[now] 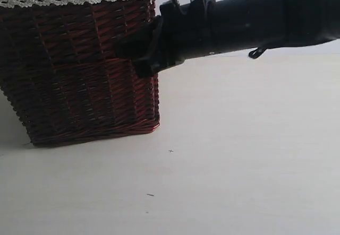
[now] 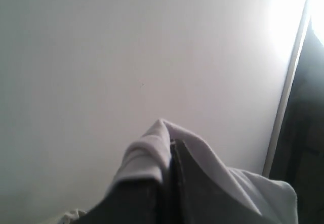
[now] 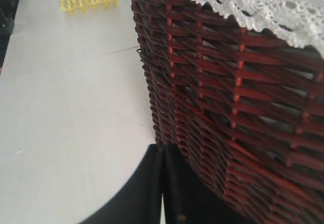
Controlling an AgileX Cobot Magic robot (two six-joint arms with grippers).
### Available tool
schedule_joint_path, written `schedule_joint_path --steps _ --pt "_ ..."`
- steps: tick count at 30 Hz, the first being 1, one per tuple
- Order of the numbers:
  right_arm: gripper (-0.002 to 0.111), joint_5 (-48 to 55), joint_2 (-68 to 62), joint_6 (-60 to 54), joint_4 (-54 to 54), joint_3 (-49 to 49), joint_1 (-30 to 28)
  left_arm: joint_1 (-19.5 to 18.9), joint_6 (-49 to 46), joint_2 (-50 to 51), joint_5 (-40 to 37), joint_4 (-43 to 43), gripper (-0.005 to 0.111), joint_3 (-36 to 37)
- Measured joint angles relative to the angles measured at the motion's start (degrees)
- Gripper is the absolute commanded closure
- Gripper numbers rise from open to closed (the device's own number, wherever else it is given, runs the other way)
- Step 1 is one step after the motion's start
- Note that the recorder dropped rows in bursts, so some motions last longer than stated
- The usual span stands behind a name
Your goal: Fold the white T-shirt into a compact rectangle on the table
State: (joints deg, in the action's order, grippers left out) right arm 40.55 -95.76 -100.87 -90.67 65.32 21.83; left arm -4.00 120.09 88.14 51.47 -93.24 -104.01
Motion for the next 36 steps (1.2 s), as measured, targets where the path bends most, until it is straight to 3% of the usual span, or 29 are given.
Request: schedule_joint_path --steps 4,8,23,30,36 --pt "0.108 2.2 -4.3 -10.3 -6.9 0.1 0.1 0.0 -0.8 3.8 -1.1 5.8 0.107 -5.1" --pt "0.108 -0.3 -7.6 -13.3 -7.8 2.3 0.1 0.0 -0.6 6.5 -2.0 7.6 0.107 -12.1" --pt "0.108 -8.6 -13.3 -10.5 -8.7 10.3 0.1 0.0 1.3 6.4 -4.7 11.4 0.107 -35.3" --pt "0.108 -11.1 -15.1 -8.0 -8.8 11.5 0.1 0.0 1.4 3.9 -13.8 11.6 0.107 -43.6" --pt "0.108 -11.1 -15.1 -7.3 -8.8 11.5 0.1 0.0 1.4 1.7 -15.8 12.1 0.107 -48.2"
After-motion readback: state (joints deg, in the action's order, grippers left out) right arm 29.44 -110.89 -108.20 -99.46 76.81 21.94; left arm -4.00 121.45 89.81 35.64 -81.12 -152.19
